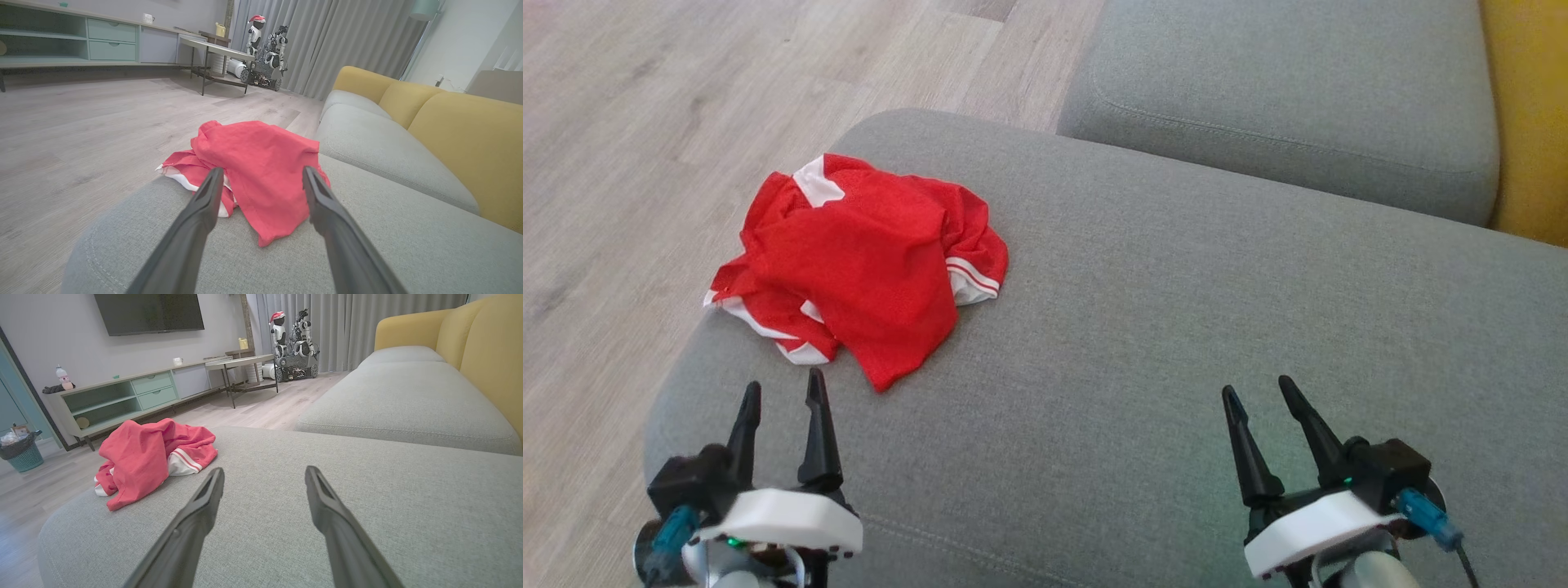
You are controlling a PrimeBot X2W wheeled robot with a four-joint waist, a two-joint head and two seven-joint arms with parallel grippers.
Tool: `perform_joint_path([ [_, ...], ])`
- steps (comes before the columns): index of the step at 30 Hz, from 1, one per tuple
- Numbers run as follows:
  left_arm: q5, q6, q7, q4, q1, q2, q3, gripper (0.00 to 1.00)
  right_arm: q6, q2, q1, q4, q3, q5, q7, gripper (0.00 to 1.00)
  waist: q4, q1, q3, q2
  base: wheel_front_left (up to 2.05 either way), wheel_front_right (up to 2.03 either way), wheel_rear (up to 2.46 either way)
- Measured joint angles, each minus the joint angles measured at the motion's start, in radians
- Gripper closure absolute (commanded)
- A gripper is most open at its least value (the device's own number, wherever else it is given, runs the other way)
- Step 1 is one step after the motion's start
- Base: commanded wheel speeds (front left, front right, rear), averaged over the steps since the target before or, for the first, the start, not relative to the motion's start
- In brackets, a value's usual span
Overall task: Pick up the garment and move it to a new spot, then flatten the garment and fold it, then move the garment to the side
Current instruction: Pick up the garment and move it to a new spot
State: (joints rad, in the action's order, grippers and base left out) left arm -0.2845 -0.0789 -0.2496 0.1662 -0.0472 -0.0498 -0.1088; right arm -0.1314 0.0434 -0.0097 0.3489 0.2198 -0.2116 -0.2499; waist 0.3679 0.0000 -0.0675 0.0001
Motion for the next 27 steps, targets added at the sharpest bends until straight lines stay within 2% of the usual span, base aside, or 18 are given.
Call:
perform_joint_path([
  [9, -0.001, 0.006, 0.000, 0.000, -0.002, 0.001, 0.063, 0.00, 0.000, 0.000, 0.000, 0.000, -0.019, 0.001, 0.000, 0.00, -0.029, 0.0000, 0.017, 0.0000, 0.00, 0.00, 0.00],
  [16, 0.016, 0.076, 0.000, 0.089, 0.110, -0.011, 0.109, 0.00, 0.000, 0.000, -0.013, -0.015, -0.068, 0.042, 0.000, 0.00, -0.075, 0.0000, 0.090, 0.0000, 0.00, 0.00, 0.00],
  [21, 0.036, 0.104, 0.004, 0.211, 0.290, -0.089, 0.130, 0.00, 0.000, 0.000, -0.078, -0.045, -0.114, 0.063, 0.000, 0.00, -0.122, 0.0000, 0.175, 0.0000, 0.00, 0.00, 0.00],
  [24, 0.030, 0.131, 0.075, 0.317, 0.427, -0.149, 0.149, 0.00, 0.000, 0.001, -0.109, -0.058, -0.129, 0.069, 0.000, 0.00, -0.168, 0.0001, 0.242, 0.0000, 0.00, 0.00, 0.00],
  [25, 0.030, 0.131, 0.075, 0.317, 0.427, -0.149, 0.149, 0.00, 0.000, 0.001, -0.109, -0.058, -0.129, 0.069, 0.000, 0.00, -0.168, 0.0001, 0.242, 0.0000, 0.00, 0.00, 0.00],
  [26, 0.022, 0.138, 0.122, 0.368, 0.491, -0.182, 0.154, 0.00, 0.000, 0.001, -0.110, -0.062, -0.135, 0.071, 0.000, 0.00, -0.192, 0.0001, 0.272, 0.0000, 0.00, 0.00, 0.00],
  [27, 0.022, 0.138, 0.122, 0.368, 0.491, -0.182, 0.154, 0.00, 0.000, 0.001, -0.110, -0.062, -0.135, 0.071, 0.000, 0.00, -0.192, 0.0001, 0.272, 0.0000, 0.00, 0.00, 0.00],
])
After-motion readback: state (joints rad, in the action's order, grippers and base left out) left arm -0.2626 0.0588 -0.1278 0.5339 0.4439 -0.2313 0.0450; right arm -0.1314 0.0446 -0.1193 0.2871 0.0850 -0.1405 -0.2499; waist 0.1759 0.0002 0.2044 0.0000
